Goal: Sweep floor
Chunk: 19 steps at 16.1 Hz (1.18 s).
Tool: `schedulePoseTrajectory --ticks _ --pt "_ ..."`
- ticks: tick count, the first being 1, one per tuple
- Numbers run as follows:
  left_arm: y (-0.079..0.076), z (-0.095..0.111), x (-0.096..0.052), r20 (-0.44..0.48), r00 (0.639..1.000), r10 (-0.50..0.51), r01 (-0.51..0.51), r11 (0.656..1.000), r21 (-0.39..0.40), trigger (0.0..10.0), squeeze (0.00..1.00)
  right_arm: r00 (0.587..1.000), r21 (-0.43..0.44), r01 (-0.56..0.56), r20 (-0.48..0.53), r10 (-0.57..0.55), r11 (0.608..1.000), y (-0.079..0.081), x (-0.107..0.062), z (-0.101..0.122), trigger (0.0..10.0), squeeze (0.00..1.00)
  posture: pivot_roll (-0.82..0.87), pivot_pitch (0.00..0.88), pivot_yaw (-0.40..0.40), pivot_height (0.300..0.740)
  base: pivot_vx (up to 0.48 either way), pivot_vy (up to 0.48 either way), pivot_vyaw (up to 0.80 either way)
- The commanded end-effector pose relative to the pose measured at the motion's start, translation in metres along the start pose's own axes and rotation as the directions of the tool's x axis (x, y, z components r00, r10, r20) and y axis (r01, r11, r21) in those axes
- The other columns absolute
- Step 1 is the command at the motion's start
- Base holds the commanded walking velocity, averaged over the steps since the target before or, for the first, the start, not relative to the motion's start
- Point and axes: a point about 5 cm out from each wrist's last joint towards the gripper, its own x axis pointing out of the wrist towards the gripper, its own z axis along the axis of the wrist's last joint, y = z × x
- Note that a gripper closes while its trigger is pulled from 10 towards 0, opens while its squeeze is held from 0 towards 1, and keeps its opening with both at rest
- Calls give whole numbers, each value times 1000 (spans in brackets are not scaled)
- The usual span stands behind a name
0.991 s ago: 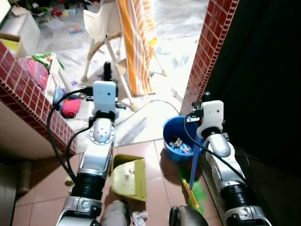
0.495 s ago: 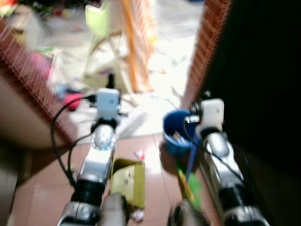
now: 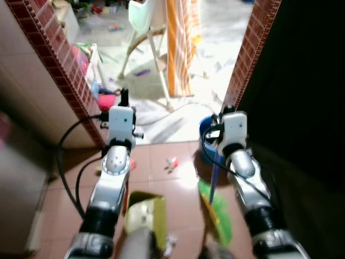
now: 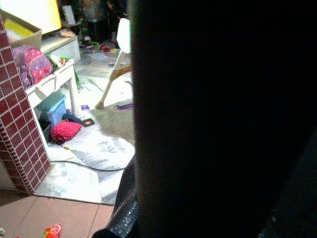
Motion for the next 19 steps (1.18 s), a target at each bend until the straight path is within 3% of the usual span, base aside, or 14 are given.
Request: schedulePoseTrajectory --ticks 1,3,5,10,12,14,16,19 --pt "7 22 6 93 995 39 -42 999 33 10000 0 1000 35 -7 -6 8 999 0 2 3 10000 0 2 11 61 740 0 0 0" --pt "9 7 3 37 996 80 -82 996 38 10000 0 998 56 -56 -18 57 997 3 2 3 10000 0 32 0 45 740 0 0 0" --pt "15 -17 -8 -46 994 96 -98 994 -41 10000 0 993 7 -119 -7 119 993 4 -3 9 10000 0 -12 0 28 740 0 0 0" --pt "23 -45 -26 -114 988 103 -110 992 -55 10000 0 975 -11 -214 -70 213 977 -5 -19 4 10000 0 -5 0 -12 740 0 0 0" --pt "28 -56 -35 -140 984 106 -114 992 -49 10000 0 981 8 -183 -65 183 983 -1 -17 1 10000 0 0 0 -20 740 0 0 0" --pt "41 -68 -46 -175 970 168 -174 984 -22 10000 0 999 51 -24 -25 25 998 5 -7 3 10000 0 13 0 -16 740 0 0 0" --pt "43 -70 -44 -184 968 173 -179 984 -18 10000 0 999 78 40 -38 -37 996 9 -5 0 10000 0 7 0 -8 740 0 0 0" --pt "23 -63 -29 -167 983 76 -83 996 -34 10000 0 998 -10 -59 -21 59 998 16 -4 3 10000 0 -3 0 -43 740 0 0 0"
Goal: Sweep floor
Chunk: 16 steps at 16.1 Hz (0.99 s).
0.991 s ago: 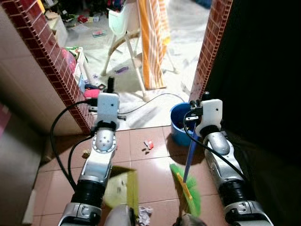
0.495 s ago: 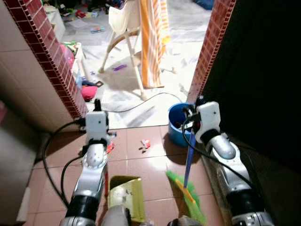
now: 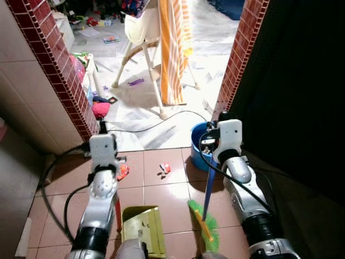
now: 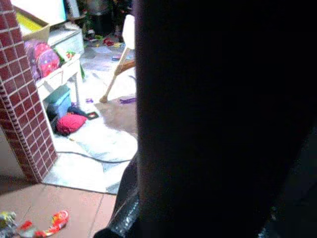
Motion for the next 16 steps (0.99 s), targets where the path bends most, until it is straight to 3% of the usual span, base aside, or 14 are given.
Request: schedulePoseTrajectory --ticks 1,2,5,8,12,16 --pt "-11 -1 0 -15 998 -56 56 998 17 10000 0 998 -60 -27 47 30 998 -1 6 11 10000 0 -9 0 -50 740 0 0 0" --pt "-16 0 0 -13 998 -67 67 998 16 10000 0 997 -80 -35 63 41 996 1 8 14 10000 0 -4 0 -40 740 0 0 0" --pt "-13 0 -5 -4 998 -63 63 998 -14 10000 0 996 -30 51 69 -49 998 -8 10 13 10000 0 -5 0 6 740 0 0 0" --pt "-13 -3 -6 -19 994 -112 112 994 9 10000 0 996 -9 80 34 -80 997 -11 -2 -2 10000 0 -26 0 48 740 0 0 0" --pt "-20 2 1 -17 990 -140 141 990 5 10000 0 993 6 109 42 -109 994 -13 2 -1 10000 0 -37 0 68 740 -260 0 0" --pt "-18 5 5 -12 991 -137 137 991 2 10000 0 993 4 109 48 -109 994 -15 5 1 10000 0 -34 0 66 740 -281 0 0"
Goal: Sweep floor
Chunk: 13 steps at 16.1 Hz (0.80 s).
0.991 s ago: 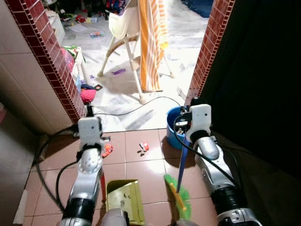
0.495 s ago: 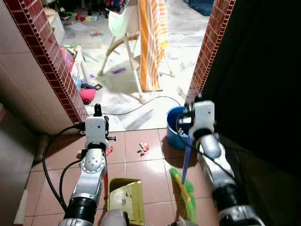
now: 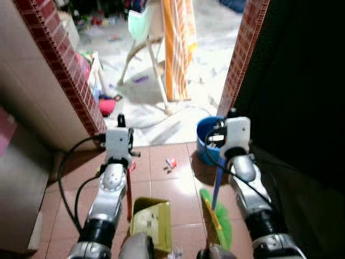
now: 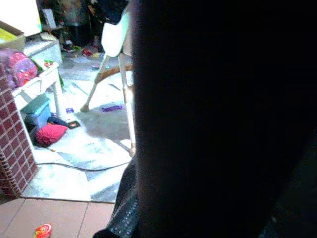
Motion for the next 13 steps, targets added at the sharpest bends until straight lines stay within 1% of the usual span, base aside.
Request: schedulePoseTrajectory --ticks 1,3,4,5,6,7,8,9,10,12,13 --pt "4 -6 -1 -36 999 4 -3 1000 12 10000 0 1000 19 1 1 -1 1000 1 1 1 10000 0 -33 0 62 740 -296 0 0" --pt "6 -6 0 -36 999 17 -17 1000 8 10000 0 1000 17 -2 0 2 1000 1 1 0 10000 0 -31 0 58 740 -296 0 0" --pt "9 -3 1 -17 1000 25 -25 999 21 10000 0 1000 16 -3 0 3 1000 1 1 -1 10000 0 -31 0 56 740 -292 0 0" --pt "15 11 6 49 997 53 -55 997 51 10000 0 1000 5 -6 7 6 1000 1 0 -1 10000 0 -31 0 53 740 -266 0 0" --pt "20 19 9 87 993 76 -82 995 63 10000 0 1000 -1 -8 10 8 1000 1 0 0 10000 0 -32 0 49 740 -266 0 0" --pt "27 32 14 140 985 104 -115 991 75 10000 0 1000 -3 -7 12 7 1000 0 0 0 10000 0 -31 0 48 740 0 0 0" --pt "30 38 16 160 981 113 -126 989 75 10000 0 1000 -4 -7 13 7 1000 0 1 0 10000 0 -31 0 48 740 0 0 0" --pt "34 48 20 192 974 122 -139 987 76 10000 0 1000 -6 -8 14 8 1000 0 1 0 10000 0 -31 0 48 740 0 0 0" --pt "35 55 23 208 971 119 -139 987 81 10000 0 1000 -7 -9 14 9 1000 0 1 0 10000 0 -32 0 46 740 -244 0 0" --pt "35 57 24 214 970 112 -133 987 88 10000 0 1000 -7 -11 13 11 1000 1 1 -1 10000 0 -30 0 47 740 -242 0 0" --pt "34 55 23 207 973 106 -127 988 93 10000 0 1000 -7 -13 10 13 1000 1 1 -1 10000 0 -29 0 49 740 -240 0 0"
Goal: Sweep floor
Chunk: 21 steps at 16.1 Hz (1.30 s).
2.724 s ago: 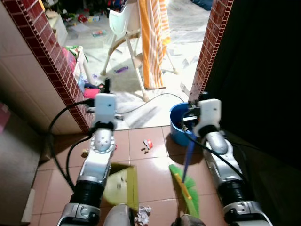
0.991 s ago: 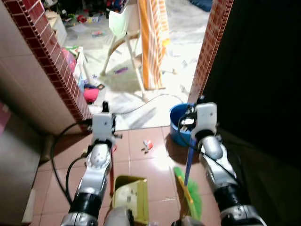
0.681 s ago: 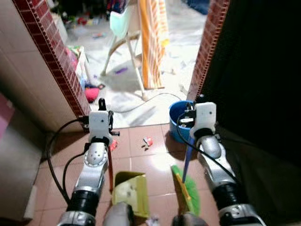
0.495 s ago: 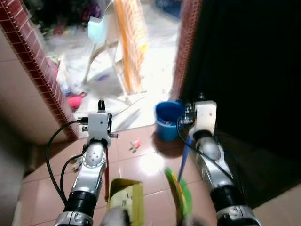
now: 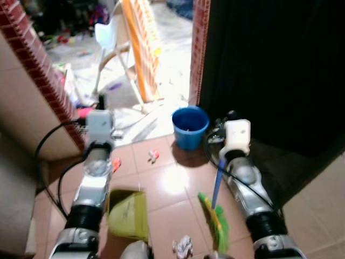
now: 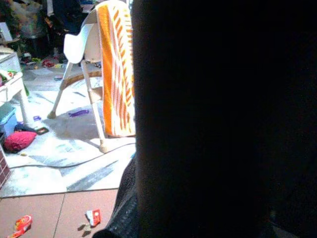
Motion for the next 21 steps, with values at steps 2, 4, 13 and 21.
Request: schedulePoseTrajectory --ticks 2,4,13,21 --pt "2 6 1 32 999 1 -1 1000 6 10000 0 1000 5 -17 -8 17 1000 6 3 1 10000 0 -26 0 48 740 -257 0 0" --pt "-1 -3 -3 -10 1000 -13 13 1000 -2 10000 0 999 18 -23 -32 23 1000 7 4 -1 10000 0 -25 0 46 740 -127 0 0" --pt "-36 -33 -6 -128 989 -68 58 995 -77 10000 0 968 82 24 -250 -2 996 -11 21 -9 10000 0 -68 0 37 740 0 0 0" --pt "-47 -47 -3 -228 973 38 -62 993 -98 10000 0 992 254 93 -101 -69 963 -10 24 16 10000 0 -95 0 41 740 0 0 0"
